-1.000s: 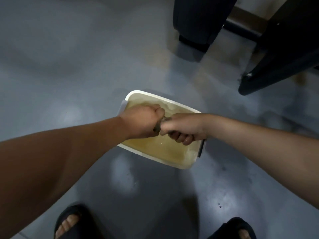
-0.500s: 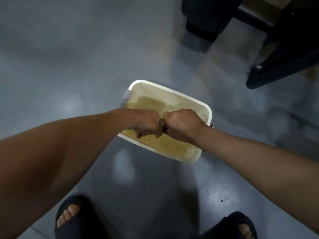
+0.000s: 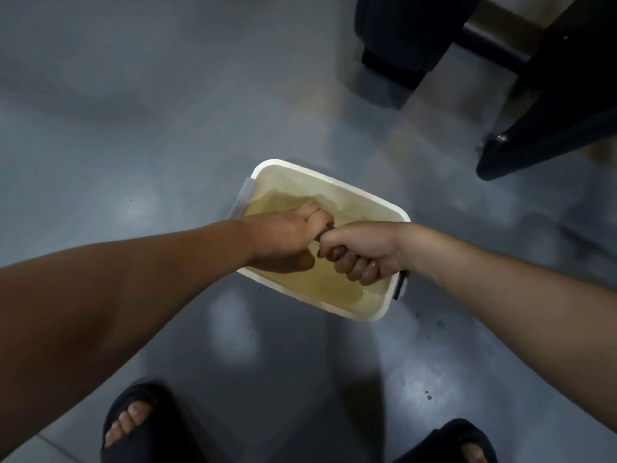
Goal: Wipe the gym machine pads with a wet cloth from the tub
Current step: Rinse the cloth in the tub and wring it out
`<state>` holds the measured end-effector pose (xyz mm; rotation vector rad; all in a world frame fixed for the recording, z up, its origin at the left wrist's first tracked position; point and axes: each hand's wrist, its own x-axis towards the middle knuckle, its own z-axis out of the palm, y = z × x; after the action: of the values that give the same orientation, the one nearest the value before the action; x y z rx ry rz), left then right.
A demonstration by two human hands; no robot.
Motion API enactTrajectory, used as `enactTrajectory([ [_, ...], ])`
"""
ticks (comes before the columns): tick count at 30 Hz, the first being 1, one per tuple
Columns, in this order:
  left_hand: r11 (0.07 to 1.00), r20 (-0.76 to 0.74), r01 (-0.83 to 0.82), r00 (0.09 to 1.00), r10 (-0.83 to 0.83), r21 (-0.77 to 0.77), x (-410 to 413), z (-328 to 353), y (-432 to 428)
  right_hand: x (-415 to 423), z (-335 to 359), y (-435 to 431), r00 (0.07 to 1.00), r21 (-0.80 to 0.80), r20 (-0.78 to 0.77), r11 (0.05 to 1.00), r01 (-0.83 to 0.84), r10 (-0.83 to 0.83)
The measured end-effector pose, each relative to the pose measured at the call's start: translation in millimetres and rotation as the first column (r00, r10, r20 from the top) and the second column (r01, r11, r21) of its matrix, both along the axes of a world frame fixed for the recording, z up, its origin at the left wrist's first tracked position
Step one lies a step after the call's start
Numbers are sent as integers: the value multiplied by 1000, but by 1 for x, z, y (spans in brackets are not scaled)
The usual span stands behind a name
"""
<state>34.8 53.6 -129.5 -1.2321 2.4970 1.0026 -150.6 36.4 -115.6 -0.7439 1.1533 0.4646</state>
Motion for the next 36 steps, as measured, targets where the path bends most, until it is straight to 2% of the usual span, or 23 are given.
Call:
enactTrajectory([
  [1, 999, 54, 26, 998, -25, -18, 1, -1, 0, 2, 0, 3, 1000, -32, -2, 999, -10, 10],
  [3, 996, 138, 66, 989, -56, -66, -2, -2, 0, 6, -2, 11, 997, -194, -22, 978, -80, 77],
  [5, 987, 214, 109, 973, -83, -115, -8, 2, -4, 14, -6, 16, 982, -419, -90, 888, -189, 166],
  [6, 986, 257, 107, 964, -72, -124, -11, 5, -8, 18, -8, 16, 956, -539, -164, 790, -293, 243],
  [7, 988, 300, 89, 953, -48, -124, -13, 7, -12, 22, -11, 16, 910, -635, -264, 652, -414, 321],
  [9, 993, 387, 72, 922, -31, -92, -14, 6, -15, 29, -15, 17, 813, -728, -442, 378, -572, 379],
  [11, 1000, 415, 16, 910, -9, -12, -14, 3, -14, 30, -12, 17, 759, -760, -518, 195, -620, 394],
  [14, 968, 376, -152, 924, 68, 199, -17, 3, -12, 24, -10, 20, 656, -753, -618, -87, -652, 433],
  [16, 893, 334, -285, 928, 166, 349, -17, 5, -12, 18, -11, 21, 628, -740, -662, -223, -634, 411],
  [18, 788, 288, -385, 918, 273, 480, -15, 7, -11, 13, -15, 21, 645, -750, -659, -280, -599, 386],
  [19, 780, 267, -387, 920, 288, 492, -15, 7, -9, 13, -18, 21, 648, -747, -663, -273, -606, 376],
  [20, 820, 250, -356, 931, 268, 447, -16, 6, -8, 13, -21, 20, 654, -746, -663, -239, -622, 365],
  [21, 892, 240, -296, 945, 221, 342, -16, 5, -6, 13, -21, 20, 666, -747, -651, -151, -647, 366],
  [23, 988, 210, -117, 973, 94, 99, -15, 5, -2, 14, -19, 17, 739, -738, -555, 184, -649, 382],
  [25, 995, 77, -94, 993, 93, 15, -7, -2, 2, 14, -18, 14, 834, -650, -409, 523, -551, 370],
  [27, 994, -47, -102, 994, 100, -32, -1, -9, 5, 12, -14, 13, 912, -462, -285, 791, -400, 295],
  [28, 992, -77, -92, 993, 86, -80, 1, -12, 7, 10, -13, 12, 941, -344, -236, 885, -315, 243],
  [30, 970, -115, -57, 993, 31, -236, 3, -14, 11, 6, -11, 9, 974, -158, -157, 970, -185, 160],
  [32, 911, -104, 14, 993, -62, -413, 5, -16, 15, 2, -10, 5, 993, -59, -83, 994, -95, 89],
  [34, 822, -73, 55, 991, -117, -567, 6, -21, 14, 2, -7, 3, 1000, -8, -27, 1000, 1, -1],
  [36, 814, -19, 49, 997, -74, -579, 6, -22, 8, 5, -6, 4, 997, -20, -7, 996, 83, -83],
])
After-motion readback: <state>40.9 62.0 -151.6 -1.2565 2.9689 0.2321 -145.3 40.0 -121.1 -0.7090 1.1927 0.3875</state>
